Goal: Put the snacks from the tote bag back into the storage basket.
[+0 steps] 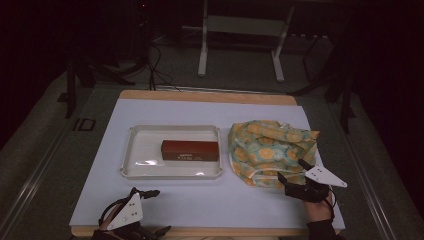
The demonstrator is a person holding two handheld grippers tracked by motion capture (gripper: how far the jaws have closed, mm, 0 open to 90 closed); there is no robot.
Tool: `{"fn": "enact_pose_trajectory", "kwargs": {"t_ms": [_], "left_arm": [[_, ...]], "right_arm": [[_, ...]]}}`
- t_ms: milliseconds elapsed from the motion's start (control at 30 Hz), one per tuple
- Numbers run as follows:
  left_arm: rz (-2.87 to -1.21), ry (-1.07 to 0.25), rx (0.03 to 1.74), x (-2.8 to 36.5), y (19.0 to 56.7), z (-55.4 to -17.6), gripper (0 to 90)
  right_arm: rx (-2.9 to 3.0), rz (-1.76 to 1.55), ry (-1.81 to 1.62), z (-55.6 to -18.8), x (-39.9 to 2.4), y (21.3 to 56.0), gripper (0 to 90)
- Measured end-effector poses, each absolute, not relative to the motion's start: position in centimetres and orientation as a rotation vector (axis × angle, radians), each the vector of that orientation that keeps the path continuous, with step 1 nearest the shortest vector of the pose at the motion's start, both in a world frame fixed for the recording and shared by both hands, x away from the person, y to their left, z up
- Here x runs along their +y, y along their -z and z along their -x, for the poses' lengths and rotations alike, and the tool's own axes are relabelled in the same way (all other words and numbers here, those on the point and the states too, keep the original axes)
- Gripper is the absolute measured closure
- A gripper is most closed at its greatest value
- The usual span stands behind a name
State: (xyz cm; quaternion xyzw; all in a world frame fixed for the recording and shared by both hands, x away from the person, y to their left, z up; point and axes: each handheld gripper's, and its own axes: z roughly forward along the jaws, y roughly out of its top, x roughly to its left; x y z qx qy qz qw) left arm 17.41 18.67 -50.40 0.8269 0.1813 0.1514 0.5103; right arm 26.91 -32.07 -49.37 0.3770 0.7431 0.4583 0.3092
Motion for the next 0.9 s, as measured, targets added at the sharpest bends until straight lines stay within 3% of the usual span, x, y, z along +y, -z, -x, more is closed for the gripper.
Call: {"fn": "enact_pose_trajectory", "kwargs": {"t_ms": [900], "left_arm": [[-1.988,-0.367,0.433,18.68,50.36,-17.34,0.0]], "right_arm": [[1.961,-0.977,-1.223,-26.87,-32.13,49.53,13.3]]}}
